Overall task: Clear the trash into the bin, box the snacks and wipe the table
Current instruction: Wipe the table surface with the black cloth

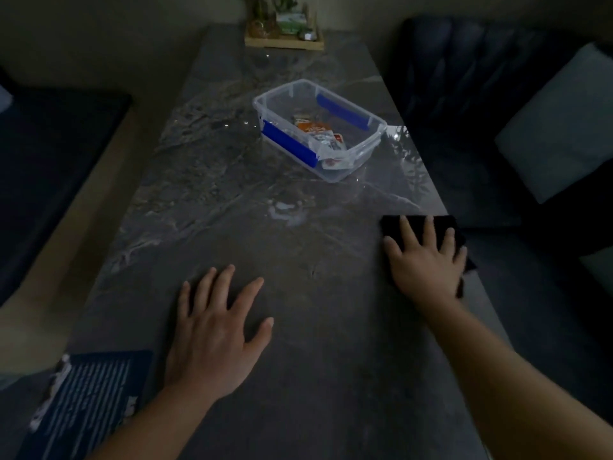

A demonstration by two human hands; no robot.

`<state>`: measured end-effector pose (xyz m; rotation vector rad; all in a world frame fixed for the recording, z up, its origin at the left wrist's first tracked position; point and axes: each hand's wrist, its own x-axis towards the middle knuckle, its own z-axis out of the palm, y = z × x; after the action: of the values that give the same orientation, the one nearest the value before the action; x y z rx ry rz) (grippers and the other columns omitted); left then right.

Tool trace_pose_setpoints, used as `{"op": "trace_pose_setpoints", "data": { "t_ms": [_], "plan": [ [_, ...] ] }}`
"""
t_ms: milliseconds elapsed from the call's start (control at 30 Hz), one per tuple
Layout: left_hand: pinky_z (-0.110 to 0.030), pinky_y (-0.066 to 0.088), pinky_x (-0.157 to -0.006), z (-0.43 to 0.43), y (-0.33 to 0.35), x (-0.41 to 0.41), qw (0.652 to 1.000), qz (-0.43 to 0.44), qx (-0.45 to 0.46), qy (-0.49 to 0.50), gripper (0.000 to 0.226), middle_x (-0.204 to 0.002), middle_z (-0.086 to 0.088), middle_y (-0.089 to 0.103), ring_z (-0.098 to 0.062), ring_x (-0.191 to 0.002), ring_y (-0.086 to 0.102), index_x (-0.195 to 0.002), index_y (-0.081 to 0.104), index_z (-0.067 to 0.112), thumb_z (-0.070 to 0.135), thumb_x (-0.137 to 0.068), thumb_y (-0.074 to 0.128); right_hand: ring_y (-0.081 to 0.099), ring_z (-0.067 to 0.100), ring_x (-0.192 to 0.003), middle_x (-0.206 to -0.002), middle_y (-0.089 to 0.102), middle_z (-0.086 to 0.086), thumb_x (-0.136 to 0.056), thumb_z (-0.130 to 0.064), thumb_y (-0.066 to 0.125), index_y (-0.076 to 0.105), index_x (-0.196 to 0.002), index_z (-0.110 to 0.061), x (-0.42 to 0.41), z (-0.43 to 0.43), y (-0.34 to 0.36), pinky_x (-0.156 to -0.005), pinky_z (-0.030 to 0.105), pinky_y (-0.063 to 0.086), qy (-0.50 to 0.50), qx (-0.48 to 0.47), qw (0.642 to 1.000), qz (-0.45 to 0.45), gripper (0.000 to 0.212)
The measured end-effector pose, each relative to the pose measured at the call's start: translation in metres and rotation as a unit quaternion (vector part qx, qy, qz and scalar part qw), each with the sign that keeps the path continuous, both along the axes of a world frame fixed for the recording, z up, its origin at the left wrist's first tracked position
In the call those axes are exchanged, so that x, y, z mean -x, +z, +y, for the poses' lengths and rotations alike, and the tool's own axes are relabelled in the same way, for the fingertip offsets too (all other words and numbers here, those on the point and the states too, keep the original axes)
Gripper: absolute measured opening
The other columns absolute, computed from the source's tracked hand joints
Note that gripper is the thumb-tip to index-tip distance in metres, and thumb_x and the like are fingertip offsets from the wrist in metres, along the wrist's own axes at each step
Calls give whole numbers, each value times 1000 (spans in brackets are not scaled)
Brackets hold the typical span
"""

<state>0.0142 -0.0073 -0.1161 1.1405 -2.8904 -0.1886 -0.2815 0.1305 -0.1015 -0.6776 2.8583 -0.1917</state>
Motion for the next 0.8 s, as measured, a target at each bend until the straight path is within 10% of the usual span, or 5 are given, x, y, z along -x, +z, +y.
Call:
{"op": "trace_pose_setpoints", "data": {
  "t_ms": [233,400,500,800],
  "plan": [
    [-57,21,-118,0,7,1,999,-10,-29,12,64,-156,-3,37,-28,-145,28,-140,40,45,71,-82,33,-25,23,-150,-163,-19,-16,-96,-73,12,-5,-146,-63,-102,30,5,-120,49,-13,394,-4,919,8,55],
    [-50,35,-104,-46,16,17,1000,17,1,-3,58,-132,3,49,-23,-123,44,-131,46,45,73,-83,28,-13,26,-152,-167,-10,-7,-92,-74,10,-5,-148,-59,-5,-34,5,-122,54,-4,187,-31,982,-1,60],
    [-56,19,-117,-86,5,26,1000,0,2,-7,68,-156,-3,34,-26,-145,24,-146,30,47,75,-85,21,-12,32,-152,-168,-9,-2,-98,-66,19,-1,-153,-50,6,-92,-1,-120,60,-6,93,-6,995,-24,60],
    [-66,19,-114,-93,6,27,999,-16,-15,-30,72,-153,-15,41,-37,-143,32,-145,45,34,68,-81,41,10,29,-153,-166,14,-8,-98,-66,26,17,-151,-54,-91,-14,5,-120,52,13,330,-26,943,32,56]
  ]
}}
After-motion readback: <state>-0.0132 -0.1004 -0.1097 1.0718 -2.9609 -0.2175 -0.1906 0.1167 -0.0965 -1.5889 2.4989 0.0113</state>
